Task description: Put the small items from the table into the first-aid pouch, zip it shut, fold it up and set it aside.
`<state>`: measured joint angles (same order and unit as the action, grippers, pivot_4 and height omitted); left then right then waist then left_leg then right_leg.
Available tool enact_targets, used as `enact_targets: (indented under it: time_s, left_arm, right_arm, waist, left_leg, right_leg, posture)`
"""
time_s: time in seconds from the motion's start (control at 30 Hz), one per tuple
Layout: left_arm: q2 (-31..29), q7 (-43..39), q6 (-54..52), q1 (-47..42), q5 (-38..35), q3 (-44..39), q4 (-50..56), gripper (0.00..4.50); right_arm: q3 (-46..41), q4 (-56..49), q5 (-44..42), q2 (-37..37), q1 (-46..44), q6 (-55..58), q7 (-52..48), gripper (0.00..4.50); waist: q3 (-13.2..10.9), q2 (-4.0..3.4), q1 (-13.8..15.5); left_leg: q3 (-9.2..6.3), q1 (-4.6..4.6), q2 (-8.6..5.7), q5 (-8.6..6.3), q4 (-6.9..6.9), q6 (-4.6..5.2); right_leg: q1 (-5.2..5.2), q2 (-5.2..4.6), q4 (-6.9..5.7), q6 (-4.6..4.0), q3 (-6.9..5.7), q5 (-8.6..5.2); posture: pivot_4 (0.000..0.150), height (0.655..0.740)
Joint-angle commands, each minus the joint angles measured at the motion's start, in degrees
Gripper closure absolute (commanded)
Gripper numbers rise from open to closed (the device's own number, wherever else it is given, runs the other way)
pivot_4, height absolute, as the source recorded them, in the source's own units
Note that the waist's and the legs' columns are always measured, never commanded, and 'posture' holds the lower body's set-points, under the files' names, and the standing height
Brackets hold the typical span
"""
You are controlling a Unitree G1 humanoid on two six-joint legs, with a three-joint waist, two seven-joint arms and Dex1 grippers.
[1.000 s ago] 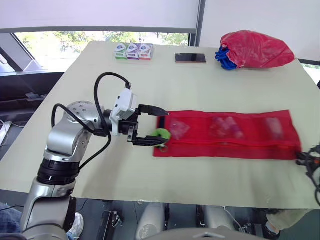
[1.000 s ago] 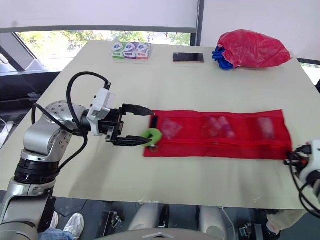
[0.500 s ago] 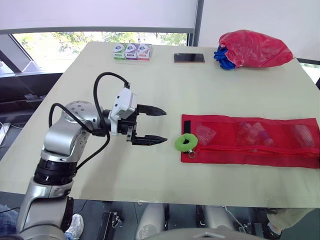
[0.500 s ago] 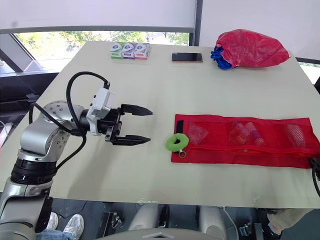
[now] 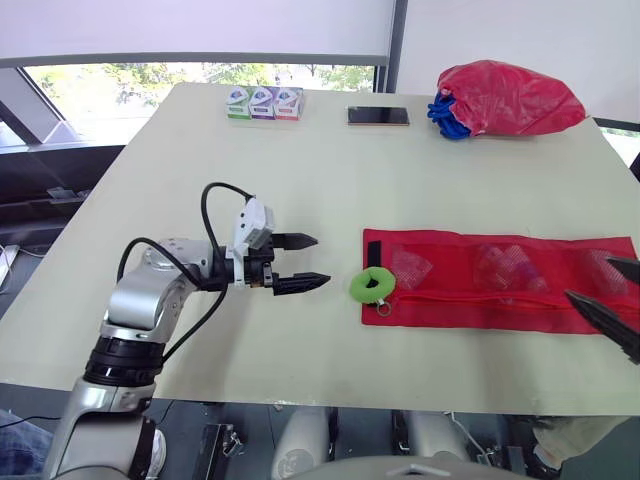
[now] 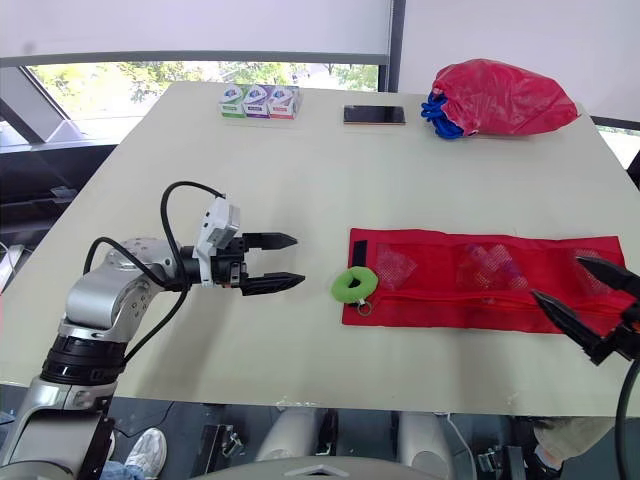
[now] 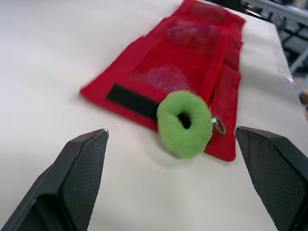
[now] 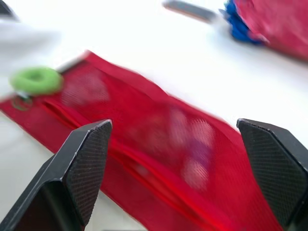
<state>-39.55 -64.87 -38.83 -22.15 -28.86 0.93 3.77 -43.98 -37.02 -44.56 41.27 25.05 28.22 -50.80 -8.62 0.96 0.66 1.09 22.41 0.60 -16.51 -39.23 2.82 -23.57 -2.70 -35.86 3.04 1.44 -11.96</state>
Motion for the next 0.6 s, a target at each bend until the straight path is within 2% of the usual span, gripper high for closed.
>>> enact_targets:
  time_s: [0.03,0.37,0.5,0.6]
  left_arm:
    - [0.89,4.14,-7.95,-0.31,-2.91,-1.2,0.8,0.0]
    - [13.03,19.68,-37.37,-7.75,-11.22,-4.89,-4.08,0.0]
    - [17.7,24.4,-44.02,-11.12,-12.39,-8.39,-8.57,0.0]
    - [24.01,31.2,-46.26,-15.43,-11.41,-15.06,-16.34,0.0]
  right_arm:
    - [1.41,-4.3,-3.5,0.08,-0.55,-0.11,0.17,0.06]
    - [6.9,-6.1,-4.12,0.61,-4.25,-1.26,1.33,0.06]
    - [8.21,-6.54,-3.58,0.11,-4.66,-1.77,2.15,0.06]
    - [9.74,-7.07,-2.75,-0.54,-4.59,-2.56,2.74,0.06]
  waist:
    - [0.0,0.0,0.06]
    - [0.02,0.1,0.09]
    - [0.04,0.09,0.03]
    - [0.06,0.1,0.19]
  left_leg:
    - [-0.01,0.0,0.0,0.0,0.0,0.0]
    - [-0.07,0.03,-0.06,0.0,-0.05,0.0]
    - [-0.09,0.02,-0.07,0.01,-0.04,-0.01]
    - [-0.1,0.01,-0.12,0.01,-0.05,-0.01]
  right_leg:
    - [0.0,0.0,0.0,0.02,-0.01,0.0]
    - [0.01,-0.02,-0.01,0.15,-0.05,0.12]
    - [0.0,0.0,-0.05,0.17,-0.07,0.14]
    - [0.02,-0.01,-0.04,0.16,-0.07,0.14]
  posture:
    - [0.15,0.74]
    - [0.15,0.74]
    - [0.15,0.74]
    - [0.15,0.74]
